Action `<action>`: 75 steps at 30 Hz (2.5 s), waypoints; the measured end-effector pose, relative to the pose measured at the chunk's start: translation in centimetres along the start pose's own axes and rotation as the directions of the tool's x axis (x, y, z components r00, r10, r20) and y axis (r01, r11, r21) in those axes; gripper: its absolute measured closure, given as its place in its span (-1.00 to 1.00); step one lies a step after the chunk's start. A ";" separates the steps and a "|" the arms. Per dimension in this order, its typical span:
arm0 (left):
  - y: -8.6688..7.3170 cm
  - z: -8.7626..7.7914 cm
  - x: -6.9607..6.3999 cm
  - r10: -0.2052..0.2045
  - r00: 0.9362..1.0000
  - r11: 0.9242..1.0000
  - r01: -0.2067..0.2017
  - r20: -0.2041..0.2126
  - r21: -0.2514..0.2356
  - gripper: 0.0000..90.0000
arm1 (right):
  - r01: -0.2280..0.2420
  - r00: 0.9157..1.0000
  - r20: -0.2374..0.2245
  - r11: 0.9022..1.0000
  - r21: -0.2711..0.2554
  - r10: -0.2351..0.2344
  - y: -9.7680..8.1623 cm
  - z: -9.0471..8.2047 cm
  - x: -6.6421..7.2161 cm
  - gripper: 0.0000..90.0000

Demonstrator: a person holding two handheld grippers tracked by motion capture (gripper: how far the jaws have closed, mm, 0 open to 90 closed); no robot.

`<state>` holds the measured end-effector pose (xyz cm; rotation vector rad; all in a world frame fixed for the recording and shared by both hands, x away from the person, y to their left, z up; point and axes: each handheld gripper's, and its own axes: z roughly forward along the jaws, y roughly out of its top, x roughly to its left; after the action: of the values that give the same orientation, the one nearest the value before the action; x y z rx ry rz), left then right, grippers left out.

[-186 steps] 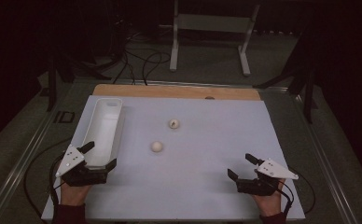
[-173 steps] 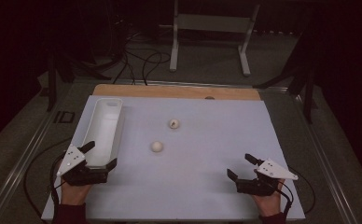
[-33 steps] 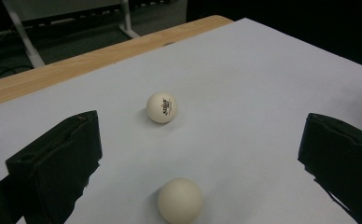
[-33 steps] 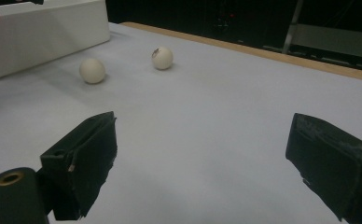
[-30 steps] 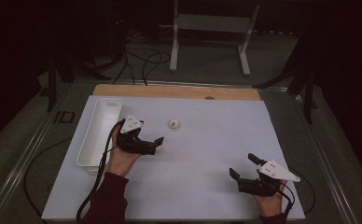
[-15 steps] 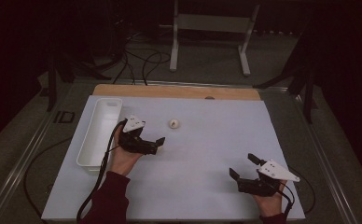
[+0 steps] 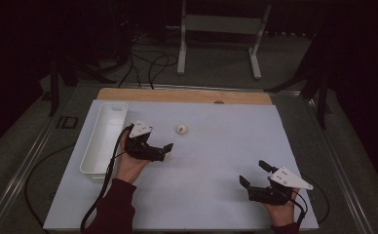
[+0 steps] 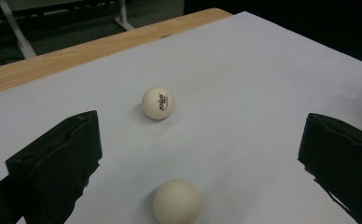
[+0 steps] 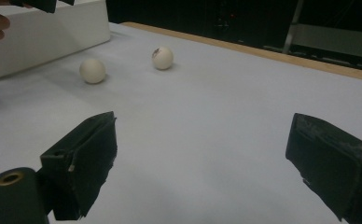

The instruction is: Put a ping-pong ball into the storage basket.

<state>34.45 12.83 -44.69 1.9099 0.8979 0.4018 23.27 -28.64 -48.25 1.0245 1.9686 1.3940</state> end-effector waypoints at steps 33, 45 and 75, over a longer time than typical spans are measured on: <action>-0.4 1.4 0.4 -0.004 1.000 0.998 0.002 0.020 0.062 -0.99 | 0.001 1.000 -0.004 1.000 -0.003 -0.001 0.0 0.0 0.0 -0.81; -0.7 2.0 0.5 0.003 1.000 0.995 -0.005 0.025 0.099 -1.00 | 0.002 1.000 -0.004 1.000 -0.003 -0.002 0.0 0.1 0.1 -0.81; -1.3 3.2 0.8 0.010 1.000 0.982 -0.013 0.017 0.189 -1.00 | 0.002 1.000 -0.004 1.000 -0.004 -0.002 0.0 0.0 0.0 -0.81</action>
<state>36.38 11.73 -47.49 2.0894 0.9428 0.3162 23.25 -28.60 -48.24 1.0184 1.9683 1.3991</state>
